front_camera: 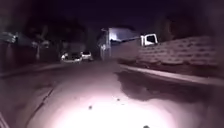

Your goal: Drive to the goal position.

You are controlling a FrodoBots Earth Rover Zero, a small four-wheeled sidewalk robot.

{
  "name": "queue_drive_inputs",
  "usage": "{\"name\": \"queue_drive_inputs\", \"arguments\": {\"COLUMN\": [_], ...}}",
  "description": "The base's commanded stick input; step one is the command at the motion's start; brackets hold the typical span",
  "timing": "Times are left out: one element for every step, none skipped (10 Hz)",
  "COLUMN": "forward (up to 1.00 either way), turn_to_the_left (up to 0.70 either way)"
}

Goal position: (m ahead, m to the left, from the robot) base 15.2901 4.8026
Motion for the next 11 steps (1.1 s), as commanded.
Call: {"name": "queue_drive_inputs", "arguments": {"forward": [0.70, 0.70, 0.70, 0.70, 0.70, 0.70, 0.70, 0.70, 0.70, 0.70, 0.70], "turn_to_the_left": [0.00, 0.23, 0.35, 0.35, 0.35, 0.33, 0.15, 0.00, 0.00, 0.00, 0.00]}}
